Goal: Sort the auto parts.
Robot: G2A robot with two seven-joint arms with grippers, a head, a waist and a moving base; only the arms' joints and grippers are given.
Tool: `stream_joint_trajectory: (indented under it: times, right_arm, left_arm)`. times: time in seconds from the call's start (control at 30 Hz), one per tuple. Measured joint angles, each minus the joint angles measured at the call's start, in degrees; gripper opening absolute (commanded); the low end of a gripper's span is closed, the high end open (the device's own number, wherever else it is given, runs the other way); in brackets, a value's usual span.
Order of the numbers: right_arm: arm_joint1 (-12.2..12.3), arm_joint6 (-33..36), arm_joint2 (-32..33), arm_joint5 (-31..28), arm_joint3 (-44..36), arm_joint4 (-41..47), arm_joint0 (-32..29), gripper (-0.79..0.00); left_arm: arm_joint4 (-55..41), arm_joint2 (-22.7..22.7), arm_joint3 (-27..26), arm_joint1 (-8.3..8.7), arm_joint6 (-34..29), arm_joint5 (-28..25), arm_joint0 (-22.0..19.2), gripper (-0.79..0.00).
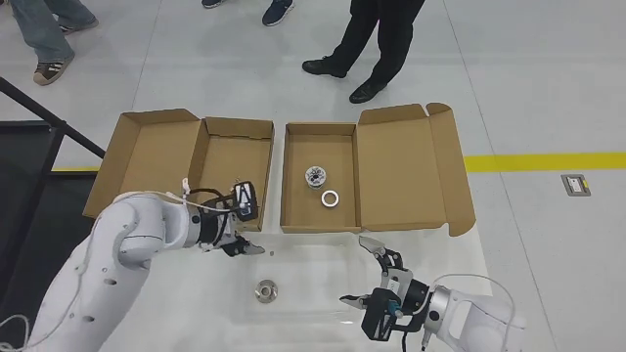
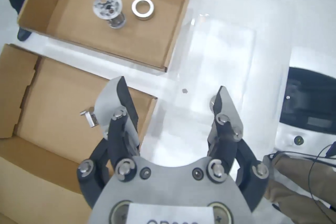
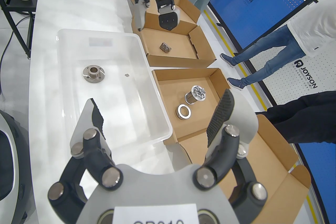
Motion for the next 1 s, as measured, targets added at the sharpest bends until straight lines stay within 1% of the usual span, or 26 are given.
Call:
stream_joint_trajectory:
  times: [0.07, 0.1, 0.13, 0.53, 0.6, 0.7, 0.8, 0.83, 0.9, 0.93, 0.97, 1.0]
  right_arm:
    - [0.0, 0.0, 0.0, 0.0, 0.0, 0.0, 0.0, 0.0]
    - [0.0, 0.0, 0.0, 0.0, 0.0, 0.0, 0.0, 0.0]
    - [0.0, 0.0, 0.0, 0.0, 0.0, 0.0, 0.0, 0.0]
    - [0.0, 0.0, 0.0, 0.0, 0.0, 0.0, 0.0, 0.0]
    - [0.0, 0.0, 0.0, 0.0, 0.0, 0.0, 0.0, 0.0]
    - [0.0, 0.0, 0.0, 0.0, 0.0, 0.0, 0.0, 0.0]
    - [0.0, 0.0, 0.0, 0.0, 0.0, 0.0, 0.0, 0.0]
    - [0.0, 0.0, 0.0, 0.0, 0.0, 0.0, 0.0, 0.0]
    - [0.0, 0.0, 0.0, 0.0, 0.0, 0.0, 0.0, 0.0]
    - [0.0, 0.0, 0.0, 0.0, 0.0, 0.0, 0.0, 0.0]
    - [0.0, 0.0, 0.0, 0.0, 0.0, 0.0, 0.0, 0.0]
    - [0.0, 0.0, 0.0, 0.0, 0.0, 0.0, 0.0, 0.0]
  left_arm:
    - [0.9, 2.4, -2.2, 2.06, 0.0, 0.0, -0.1, 0.0]
    - [1.1, 3.0, -2.4, 2.58, 0.0, 0.0, -0.2, 0.0]
    - [1.1, 3.1, -2.5, 2.76, 0.0, 0.0, -0.3, 0.0]
    - [1.1, 3.0, -2.4, 2.65, 0.0, 0.0, -0.3, 0.0]
    - [1.7, 3.5, -3.1, 2.68, -0.2, 0.2, 0.0, 0.0]
    - [6.8, 6.5, -6.7, 2.87, -0.4, 0.4, 0.3, 0.0]
    - [11.4, 10.4, -8.4, 3.47, 0.0, 0.0, -1.1, 0.0]
    - [12.9, 12.6, -8.8, 3.74, 0.0, 0.0, -1.9, 0.0]
    - [15.2, 15.9, -9.1, 4.19, 0.0, 0.0, -3.2, -0.049]
    - [16.1, 17.6, -9.0, 4.38, 0.0, 0.0, -4.0, -0.117]
    - [16.9, 19.6, -8.9, 4.58, 0.0, 0.0, -4.9, -0.145]
    - [16.9, 20.9, -8.8, 4.7, 0.0, 0.0, -5.6, -0.145]
